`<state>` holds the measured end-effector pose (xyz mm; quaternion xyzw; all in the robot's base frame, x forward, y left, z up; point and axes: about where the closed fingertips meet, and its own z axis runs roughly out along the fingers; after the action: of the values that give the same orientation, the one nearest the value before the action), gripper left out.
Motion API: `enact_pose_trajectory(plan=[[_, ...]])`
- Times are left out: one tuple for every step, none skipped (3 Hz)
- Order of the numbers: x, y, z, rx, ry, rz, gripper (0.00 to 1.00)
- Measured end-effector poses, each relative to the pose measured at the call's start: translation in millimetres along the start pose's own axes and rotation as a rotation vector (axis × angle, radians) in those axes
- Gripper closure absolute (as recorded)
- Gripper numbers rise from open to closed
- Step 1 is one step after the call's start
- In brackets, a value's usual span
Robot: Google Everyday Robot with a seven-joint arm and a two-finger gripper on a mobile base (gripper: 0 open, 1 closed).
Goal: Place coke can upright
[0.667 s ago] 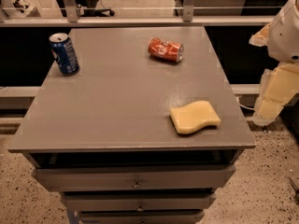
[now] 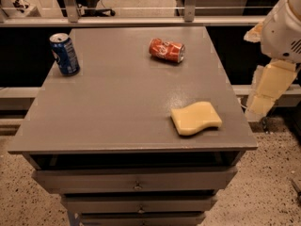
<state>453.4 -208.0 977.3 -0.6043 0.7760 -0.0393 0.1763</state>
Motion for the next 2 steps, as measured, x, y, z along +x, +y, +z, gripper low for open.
enact_pose_trajectory(plan=[[-23,-44,21,0.033,-0.059,0.031,0.0],[-57,-123,48,0.077,-0.156,0.11,0.0]])
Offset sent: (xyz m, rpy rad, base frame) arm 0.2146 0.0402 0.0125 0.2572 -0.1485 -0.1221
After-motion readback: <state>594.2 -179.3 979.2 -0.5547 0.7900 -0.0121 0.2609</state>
